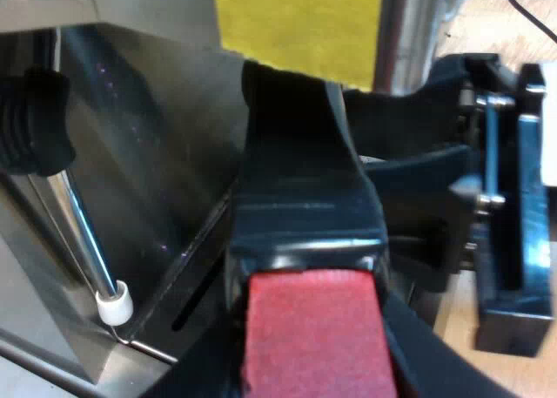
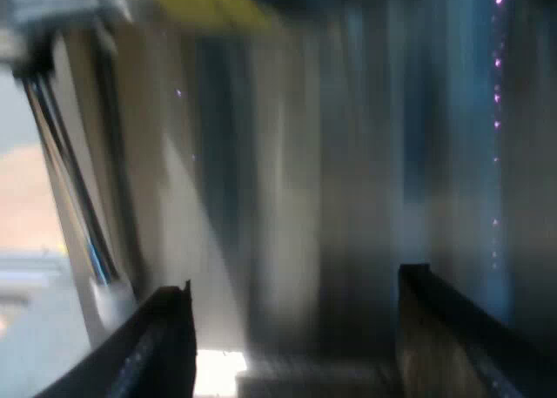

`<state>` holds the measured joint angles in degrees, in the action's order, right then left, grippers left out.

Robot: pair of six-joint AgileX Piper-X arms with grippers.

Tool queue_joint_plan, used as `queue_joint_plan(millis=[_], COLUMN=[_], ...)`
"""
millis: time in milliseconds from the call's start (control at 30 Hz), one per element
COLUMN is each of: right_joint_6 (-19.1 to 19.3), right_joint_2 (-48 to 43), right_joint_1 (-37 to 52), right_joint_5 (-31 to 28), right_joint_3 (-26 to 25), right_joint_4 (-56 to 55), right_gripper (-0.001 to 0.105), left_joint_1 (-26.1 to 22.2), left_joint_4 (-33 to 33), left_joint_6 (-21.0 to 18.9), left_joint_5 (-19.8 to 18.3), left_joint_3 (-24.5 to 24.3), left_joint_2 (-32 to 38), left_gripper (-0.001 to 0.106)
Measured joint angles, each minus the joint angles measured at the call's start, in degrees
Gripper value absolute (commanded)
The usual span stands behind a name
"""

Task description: Put the handle in the coffee machine

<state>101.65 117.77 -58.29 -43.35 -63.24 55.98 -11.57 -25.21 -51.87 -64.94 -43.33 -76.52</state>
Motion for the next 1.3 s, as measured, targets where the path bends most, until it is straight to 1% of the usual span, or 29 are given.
queue_joint_plan(millis=[133,200,267,333,367,433,500,633,900,1300], right_joint_6=[1.3,4.1,5.9,6.6,6.8,7.3,9.3,13.0,14.9,15.1], right_joint_2=[0.9,1.3,1.3,1.3,1.4,1.5,1.5,1.5,2.3,2.7], right_joint_1=[0.4,0.4,0.7,0.9,0.9,0.9,0.9,0.9,0.9,0.9], right_joint_5=[-0.2,-0.6,-1.9,-2.6,-2.8,-3.1,-3.4,-3.8,-3.9,-4.1], right_joint_3=[-3.3,-4.5,-5.4,-5.8,-5.8,-5.8,-5.8,-5.8,-5.8,-5.7], right_joint_4=[0.2,0.4,0.6,1.4,2.2,3.2,5.1,7.8,11.1,13.0], right_gripper=[0.052,0.052,0.052,0.052,0.051,0.043,0.039,0.039,0.039,0.039], left_joint_1=[0.0,0.0,0.0,0.0,0.0,0.0,0.0,0.0,0.0,0.0], left_joint_4=[0.0,0.0,0.0,0.0,0.0,0.0,0.0,0.0,0.0,0.0], left_joint_6=[0.0,-0.1,-0.3,-0.7,-0.7,-0.7,-0.7,-0.7,-0.7,-0.7], left_joint_5=[0.0,0.0,0.0,-0.1,-0.1,-0.1,-0.1,-0.1,-0.1,-0.1], left_joint_3=[0.0,0.0,0.0,0.0,0.0,0.0,0.0,0.0,0.0,0.0], left_joint_2=[0.0,0.0,0.0,0.0,0.0,0.0,0.0,0.0,0.0,0.0], left_gripper=[0.000,0.000,0.000,0.000,0.000,0.000,0.000,0.000,0.000,0.000])
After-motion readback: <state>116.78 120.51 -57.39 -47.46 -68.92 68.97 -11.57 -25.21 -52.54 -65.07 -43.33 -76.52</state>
